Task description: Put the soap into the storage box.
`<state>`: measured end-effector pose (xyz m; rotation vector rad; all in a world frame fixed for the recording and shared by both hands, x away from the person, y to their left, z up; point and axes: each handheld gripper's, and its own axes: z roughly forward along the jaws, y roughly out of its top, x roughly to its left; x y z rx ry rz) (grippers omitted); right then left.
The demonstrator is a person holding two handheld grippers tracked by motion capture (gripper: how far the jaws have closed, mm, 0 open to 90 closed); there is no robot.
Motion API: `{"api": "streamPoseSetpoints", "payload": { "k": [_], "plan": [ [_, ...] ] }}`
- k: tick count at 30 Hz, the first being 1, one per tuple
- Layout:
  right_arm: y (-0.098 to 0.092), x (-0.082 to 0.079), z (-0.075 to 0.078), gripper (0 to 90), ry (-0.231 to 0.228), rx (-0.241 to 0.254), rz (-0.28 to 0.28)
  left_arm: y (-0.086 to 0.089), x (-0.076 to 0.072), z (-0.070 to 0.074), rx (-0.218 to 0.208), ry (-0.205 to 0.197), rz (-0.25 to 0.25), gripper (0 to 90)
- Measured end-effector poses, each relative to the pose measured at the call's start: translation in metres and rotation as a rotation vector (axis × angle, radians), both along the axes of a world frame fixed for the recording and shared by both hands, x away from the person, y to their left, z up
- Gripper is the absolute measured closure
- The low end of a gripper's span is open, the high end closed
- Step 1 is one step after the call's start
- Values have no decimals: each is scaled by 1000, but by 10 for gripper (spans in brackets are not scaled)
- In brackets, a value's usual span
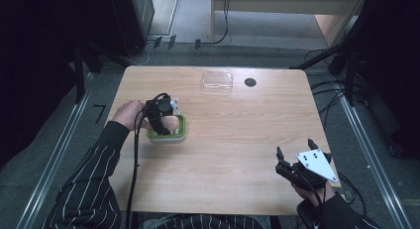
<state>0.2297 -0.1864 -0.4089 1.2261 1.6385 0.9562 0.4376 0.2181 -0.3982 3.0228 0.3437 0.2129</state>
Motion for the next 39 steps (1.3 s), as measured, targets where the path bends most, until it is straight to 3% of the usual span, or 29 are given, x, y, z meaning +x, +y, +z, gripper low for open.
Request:
{"api": "streamPoseSetpoints", "payload": {
  "k": [16,30,39],
  "plan": [
    [0,0,0,136,0,1,2,3,6,-6,-6,-19,-4,337],
    [0,0,0,136,1,1,1,2,13,-19,-14,-2,-34,336],
    [0,0,0,136,1,1,2,3,15,-26,-7,-14,-42,335]
  ]
}}
